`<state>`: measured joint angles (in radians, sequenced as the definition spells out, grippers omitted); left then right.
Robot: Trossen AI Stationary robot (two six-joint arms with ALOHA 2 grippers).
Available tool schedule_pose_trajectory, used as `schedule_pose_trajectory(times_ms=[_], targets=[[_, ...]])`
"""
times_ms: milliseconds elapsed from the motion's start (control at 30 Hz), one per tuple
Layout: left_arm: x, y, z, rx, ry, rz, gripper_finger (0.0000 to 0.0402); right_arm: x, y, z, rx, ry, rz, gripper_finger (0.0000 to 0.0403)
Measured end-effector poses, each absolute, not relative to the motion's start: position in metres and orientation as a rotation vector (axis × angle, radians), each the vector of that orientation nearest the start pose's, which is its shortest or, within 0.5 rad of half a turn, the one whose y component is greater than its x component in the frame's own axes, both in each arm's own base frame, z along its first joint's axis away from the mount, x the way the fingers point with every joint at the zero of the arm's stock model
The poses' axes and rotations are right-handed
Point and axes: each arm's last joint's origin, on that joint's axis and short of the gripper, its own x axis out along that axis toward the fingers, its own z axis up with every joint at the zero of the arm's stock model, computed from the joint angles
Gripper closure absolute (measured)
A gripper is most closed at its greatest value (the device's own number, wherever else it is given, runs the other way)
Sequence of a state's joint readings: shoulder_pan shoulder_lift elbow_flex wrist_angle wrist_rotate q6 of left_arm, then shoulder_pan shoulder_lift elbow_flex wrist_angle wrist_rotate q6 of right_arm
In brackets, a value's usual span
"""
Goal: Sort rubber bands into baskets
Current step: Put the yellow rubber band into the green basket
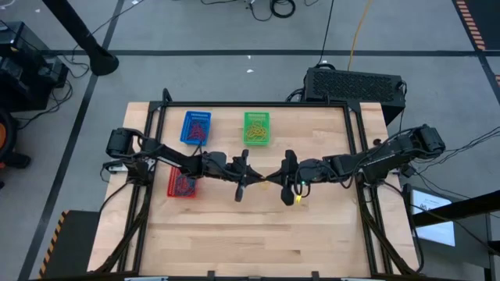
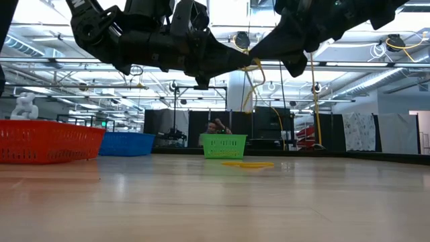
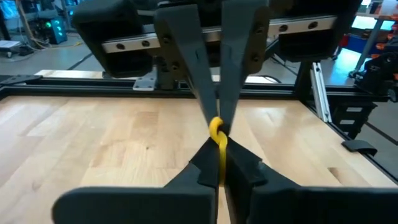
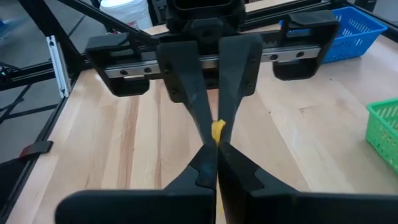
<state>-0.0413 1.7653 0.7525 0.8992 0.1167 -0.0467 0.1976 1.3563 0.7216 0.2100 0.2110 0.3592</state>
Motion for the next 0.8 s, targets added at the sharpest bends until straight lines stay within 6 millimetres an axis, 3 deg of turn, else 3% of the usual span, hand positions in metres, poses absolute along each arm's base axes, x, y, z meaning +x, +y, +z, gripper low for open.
schedule_pose_trajectory(times_ms=[200,500,633,800], targets=[[0.347,-0.017,0.176,-0.051,0.112,-0.156,0.0392,0.28,0.05,0.225,0.232,0.409,-0.076,0.0383],[0.347,-0.013,0.175,-0.047,0.125,-0.09,0.0393,0.277,0.05,0.224,0.154,0.444,-0.064,0.0298],[0.345,0.0,0.177,-0.049,0.158,-0.036,0.0393,0.273,0.047,0.221,0.131,0.495,-0.097,0.0272],[0.339,0.034,0.188,-0.027,0.142,0.136,0.0393,0.267,0.041,0.211,0.094,0.595,-0.2,0.0257]])
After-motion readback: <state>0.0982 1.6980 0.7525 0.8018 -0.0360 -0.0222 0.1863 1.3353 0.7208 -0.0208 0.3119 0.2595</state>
